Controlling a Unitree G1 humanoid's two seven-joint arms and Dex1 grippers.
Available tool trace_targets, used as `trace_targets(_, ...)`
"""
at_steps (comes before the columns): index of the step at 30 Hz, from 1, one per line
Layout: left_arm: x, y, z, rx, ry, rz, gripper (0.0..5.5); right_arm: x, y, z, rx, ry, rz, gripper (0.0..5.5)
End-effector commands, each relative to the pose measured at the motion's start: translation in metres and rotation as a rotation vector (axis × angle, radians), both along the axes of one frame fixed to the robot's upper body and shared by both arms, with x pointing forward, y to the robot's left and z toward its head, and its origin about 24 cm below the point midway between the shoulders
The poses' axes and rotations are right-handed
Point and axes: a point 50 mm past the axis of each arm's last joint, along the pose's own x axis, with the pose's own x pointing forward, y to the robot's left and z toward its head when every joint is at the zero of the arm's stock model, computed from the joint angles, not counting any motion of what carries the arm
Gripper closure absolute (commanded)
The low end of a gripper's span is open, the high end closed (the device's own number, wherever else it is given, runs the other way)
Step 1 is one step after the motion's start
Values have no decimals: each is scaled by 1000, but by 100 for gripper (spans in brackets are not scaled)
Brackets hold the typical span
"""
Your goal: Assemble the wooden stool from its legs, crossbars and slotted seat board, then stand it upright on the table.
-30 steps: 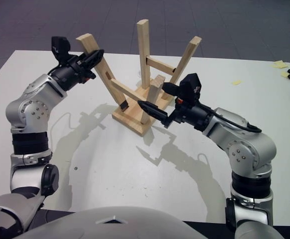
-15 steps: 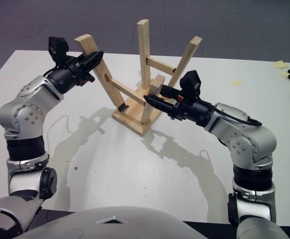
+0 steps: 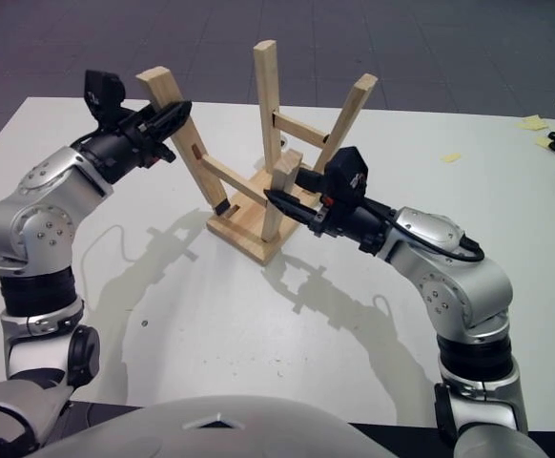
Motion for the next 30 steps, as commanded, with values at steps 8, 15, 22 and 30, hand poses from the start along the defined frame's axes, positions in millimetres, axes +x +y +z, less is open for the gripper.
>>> trace_targets(8,-1,-7,-5,-107,47,8,445,-3,4,-13,-2,56,0,338)
trace_targets(15,-2,-9,-13,-98,66,13,445,-4,5,-15,-5,65,6,338)
trace_targets(22,1,-9,-20,-141,41,58,445,-4,5,-16,-7,69,6,338)
trace_targets(30,-3,-17,-25,-59,36,-26,445,-3,6,-16,-4,68,7,338)
